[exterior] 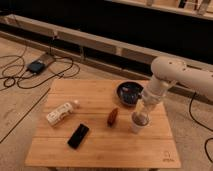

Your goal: Place the white sponge in the ceramic cup

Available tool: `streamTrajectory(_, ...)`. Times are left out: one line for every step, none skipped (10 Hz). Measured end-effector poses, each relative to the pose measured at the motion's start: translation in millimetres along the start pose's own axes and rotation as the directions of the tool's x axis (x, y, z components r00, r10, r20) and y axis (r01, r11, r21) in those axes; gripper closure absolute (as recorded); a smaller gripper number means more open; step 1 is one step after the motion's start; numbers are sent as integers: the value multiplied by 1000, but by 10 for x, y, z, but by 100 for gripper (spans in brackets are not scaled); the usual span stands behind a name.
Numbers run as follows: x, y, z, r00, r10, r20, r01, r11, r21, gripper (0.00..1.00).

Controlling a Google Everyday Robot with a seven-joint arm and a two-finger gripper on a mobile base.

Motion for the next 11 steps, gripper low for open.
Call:
streamTrajectory(-15,-5,-29,1000,-3,5,3,1000,6,28)
streamTrajectory(-54,9,-94,1000,-13,17,12,1000,17,28)
streamTrajectory(-101,32,-165,999,-24,30,23,999,29,28)
streamTrajectory(-158,75,-250,998,-41,46,39,998,41,28)
streamTrajectory(-214,116,-330,996,-57,62,54,997,54,28)
streamTrajectory(-279,165,-407,994,-77,81,72,995,68,28)
streamTrajectory(-353,206,-467,990,-99,100,90,992,86,28)
streamTrajectory(-411,244,-486,987,-113,113,103,990,94,28)
streamTrajectory(-408,239,-487,987,-112,112,102,990,95,28)
streamTrajectory(-401,235,-486,988,-112,111,101,990,95,28)
streamTrajectory(-394,226,-486,988,-110,111,99,991,94,28)
